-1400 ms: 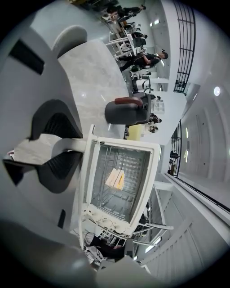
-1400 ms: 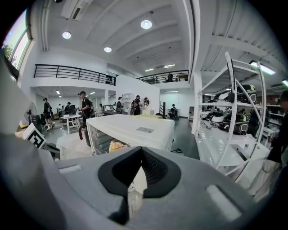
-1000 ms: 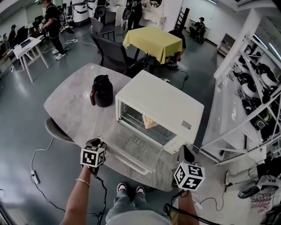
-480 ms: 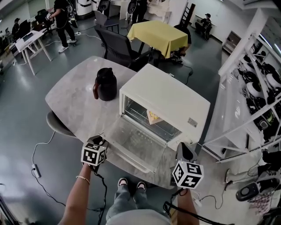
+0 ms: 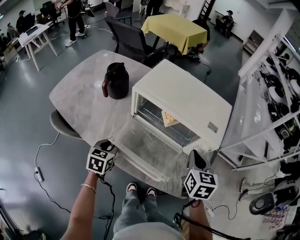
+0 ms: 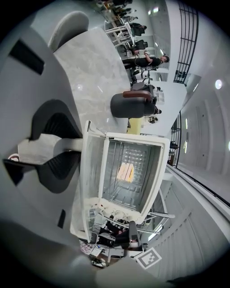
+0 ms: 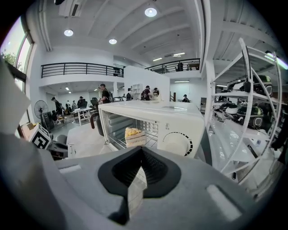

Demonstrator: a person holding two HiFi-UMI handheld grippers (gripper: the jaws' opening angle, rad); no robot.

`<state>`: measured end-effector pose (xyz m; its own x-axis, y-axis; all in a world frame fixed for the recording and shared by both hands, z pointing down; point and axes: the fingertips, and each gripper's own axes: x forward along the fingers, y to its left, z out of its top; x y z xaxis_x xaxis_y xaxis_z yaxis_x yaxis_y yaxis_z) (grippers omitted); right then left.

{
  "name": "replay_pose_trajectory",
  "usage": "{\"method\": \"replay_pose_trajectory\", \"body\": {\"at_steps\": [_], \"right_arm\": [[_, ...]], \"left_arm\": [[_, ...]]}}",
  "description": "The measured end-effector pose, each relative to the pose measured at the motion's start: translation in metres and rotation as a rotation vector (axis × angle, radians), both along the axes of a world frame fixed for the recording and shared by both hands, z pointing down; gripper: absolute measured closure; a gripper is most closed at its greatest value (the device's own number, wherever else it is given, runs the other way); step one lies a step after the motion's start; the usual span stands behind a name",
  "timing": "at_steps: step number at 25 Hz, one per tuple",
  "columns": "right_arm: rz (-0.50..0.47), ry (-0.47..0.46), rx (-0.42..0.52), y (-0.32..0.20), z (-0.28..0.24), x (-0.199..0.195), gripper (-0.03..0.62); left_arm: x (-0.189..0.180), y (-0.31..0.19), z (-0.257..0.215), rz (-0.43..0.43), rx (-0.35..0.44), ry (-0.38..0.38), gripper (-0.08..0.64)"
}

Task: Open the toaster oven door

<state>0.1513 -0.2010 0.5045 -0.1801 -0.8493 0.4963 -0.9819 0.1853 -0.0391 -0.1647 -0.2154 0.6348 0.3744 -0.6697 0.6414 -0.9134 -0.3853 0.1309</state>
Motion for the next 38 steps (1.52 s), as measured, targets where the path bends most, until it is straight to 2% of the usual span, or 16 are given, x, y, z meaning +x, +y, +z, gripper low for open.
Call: {"method": "replay_pose_trajectory", "body": {"at_steps": [19,38], "right_arm": [[-0.031,0.027,-0.056,0.006,0.023,-0.005,0.587],[-0.035,0.050,-0.090,0.013,0.038,-0.001,0.588]], "left_arm": [[-0.001,0.007,0.020,0.045,0.054,0.004,0.472],[-0.004,0.007,0.028,-0.019,0.109,0.037,0.472]]}}
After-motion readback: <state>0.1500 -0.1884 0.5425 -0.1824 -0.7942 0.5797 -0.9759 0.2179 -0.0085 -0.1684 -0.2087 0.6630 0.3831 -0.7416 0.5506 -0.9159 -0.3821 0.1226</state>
